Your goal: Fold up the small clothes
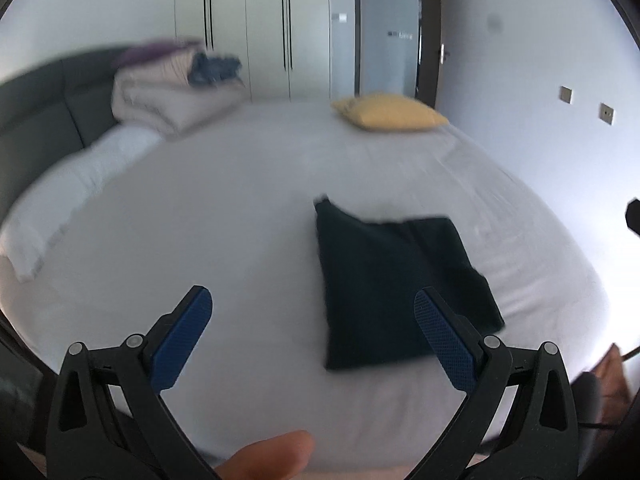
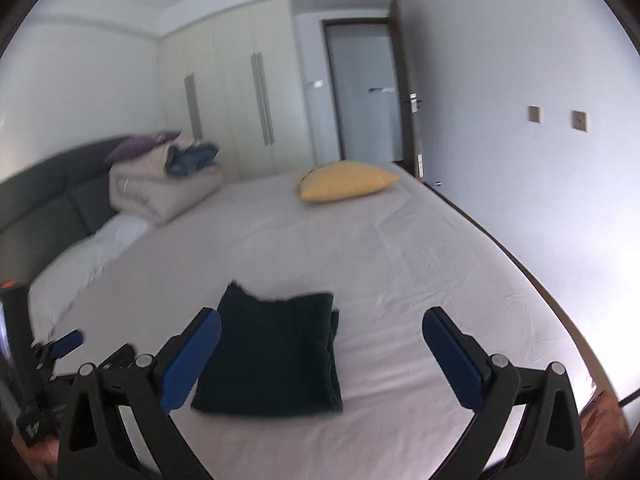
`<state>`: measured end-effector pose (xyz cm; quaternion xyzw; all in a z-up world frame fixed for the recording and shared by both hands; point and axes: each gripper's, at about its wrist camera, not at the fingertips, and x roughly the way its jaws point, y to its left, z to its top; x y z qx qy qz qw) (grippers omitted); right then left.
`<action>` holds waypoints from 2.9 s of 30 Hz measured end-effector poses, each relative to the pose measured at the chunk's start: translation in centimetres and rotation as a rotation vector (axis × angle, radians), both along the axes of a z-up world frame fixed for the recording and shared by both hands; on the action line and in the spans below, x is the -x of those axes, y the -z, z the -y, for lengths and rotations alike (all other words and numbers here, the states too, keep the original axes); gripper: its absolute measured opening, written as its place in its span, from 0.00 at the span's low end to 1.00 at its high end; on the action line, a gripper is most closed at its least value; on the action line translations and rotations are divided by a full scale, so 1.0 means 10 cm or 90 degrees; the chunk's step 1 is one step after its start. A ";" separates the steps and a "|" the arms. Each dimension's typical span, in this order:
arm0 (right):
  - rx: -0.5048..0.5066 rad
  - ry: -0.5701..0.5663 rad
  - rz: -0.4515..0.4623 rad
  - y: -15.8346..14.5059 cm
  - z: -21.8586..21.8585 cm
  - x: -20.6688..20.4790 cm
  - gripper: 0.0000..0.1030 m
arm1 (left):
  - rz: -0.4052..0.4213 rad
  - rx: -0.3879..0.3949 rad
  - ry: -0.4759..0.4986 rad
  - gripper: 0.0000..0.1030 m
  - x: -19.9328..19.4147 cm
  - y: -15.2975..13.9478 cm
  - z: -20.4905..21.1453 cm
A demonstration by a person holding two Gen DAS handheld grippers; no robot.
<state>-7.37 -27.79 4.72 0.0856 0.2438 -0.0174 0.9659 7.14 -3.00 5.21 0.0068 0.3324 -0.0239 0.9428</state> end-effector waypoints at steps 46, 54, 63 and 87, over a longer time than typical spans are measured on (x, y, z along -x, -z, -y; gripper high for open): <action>-0.039 -0.015 -0.213 0.90 -0.03 -0.34 1.00 | -0.131 0.007 0.016 1.00 -0.59 0.95 0.13; -0.040 -0.017 -0.215 0.90 -0.02 -0.35 1.00 | -0.132 0.009 0.017 1.00 -0.60 0.96 0.14; -0.040 -0.018 -0.217 0.91 -0.03 -0.35 1.00 | -0.133 0.010 0.018 1.00 -0.60 0.98 0.14; -0.038 -0.025 -0.222 0.96 -0.03 -0.39 1.00 | -0.133 0.011 0.018 1.00 -0.60 0.98 0.14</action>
